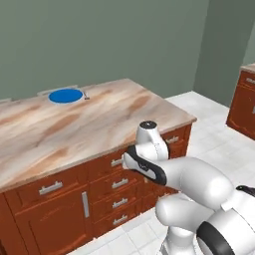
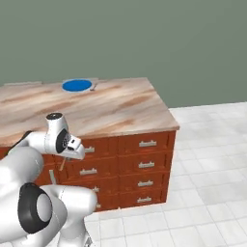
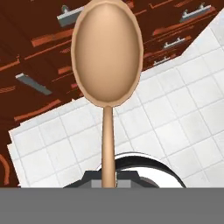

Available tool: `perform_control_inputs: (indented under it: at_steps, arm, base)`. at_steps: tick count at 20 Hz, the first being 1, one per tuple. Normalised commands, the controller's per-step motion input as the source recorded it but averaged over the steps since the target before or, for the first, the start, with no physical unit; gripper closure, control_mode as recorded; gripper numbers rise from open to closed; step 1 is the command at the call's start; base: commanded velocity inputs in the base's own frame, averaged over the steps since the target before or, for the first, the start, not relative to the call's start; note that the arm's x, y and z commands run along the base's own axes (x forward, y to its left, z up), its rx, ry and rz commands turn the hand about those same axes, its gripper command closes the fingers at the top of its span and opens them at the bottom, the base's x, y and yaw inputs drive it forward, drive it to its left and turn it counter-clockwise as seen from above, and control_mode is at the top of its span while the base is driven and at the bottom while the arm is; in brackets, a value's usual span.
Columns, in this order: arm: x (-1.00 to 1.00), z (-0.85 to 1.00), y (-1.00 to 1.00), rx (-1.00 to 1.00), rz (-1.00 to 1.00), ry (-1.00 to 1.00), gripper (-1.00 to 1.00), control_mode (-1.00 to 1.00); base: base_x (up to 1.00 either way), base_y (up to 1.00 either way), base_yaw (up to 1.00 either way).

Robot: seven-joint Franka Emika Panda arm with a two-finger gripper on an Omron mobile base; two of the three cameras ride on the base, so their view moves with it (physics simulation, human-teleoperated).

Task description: Take the fork and place it on the left side of the plate. Then take the spoon and place it on the right side of the plate. Make sure they're directly next to the plate.

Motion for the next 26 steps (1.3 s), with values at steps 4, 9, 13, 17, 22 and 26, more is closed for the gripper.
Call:
perform_control_inputs:
  at_steps: [4, 9, 13, 17, 22, 26]
  arm:
    - [0.00, 0.00, 0.00, 0.00, 0.00, 0.00, 1.00, 1.00]
    - [0.00, 0.00, 0.00, 0.00, 0.00, 0.00, 1.00, 1.00]
    - [0.00, 0.00, 0.00, 0.00, 0.00, 0.00, 1.00, 1.00]
    - [0.00, 0.00, 0.00, 0.00, 0.00, 0.00, 1.00, 1.00]
    - [0.00, 0.00, 0.00, 0.00, 0.00, 0.00, 1.00, 1.00]
    - [0.00, 0.00, 0.00, 0.00, 0.00, 0.00, 1.00, 1.00]
  base:
    - [0.16, -0.32, -0.49]
    - [0.17, -0.35, -0.49]
    - [0.25, -0.38, -0.38]
    - [0.31, -0.43, -0.24]
    - [0.42, -0.44, -0.16]
    - [0.44, -0.45, -0.15]
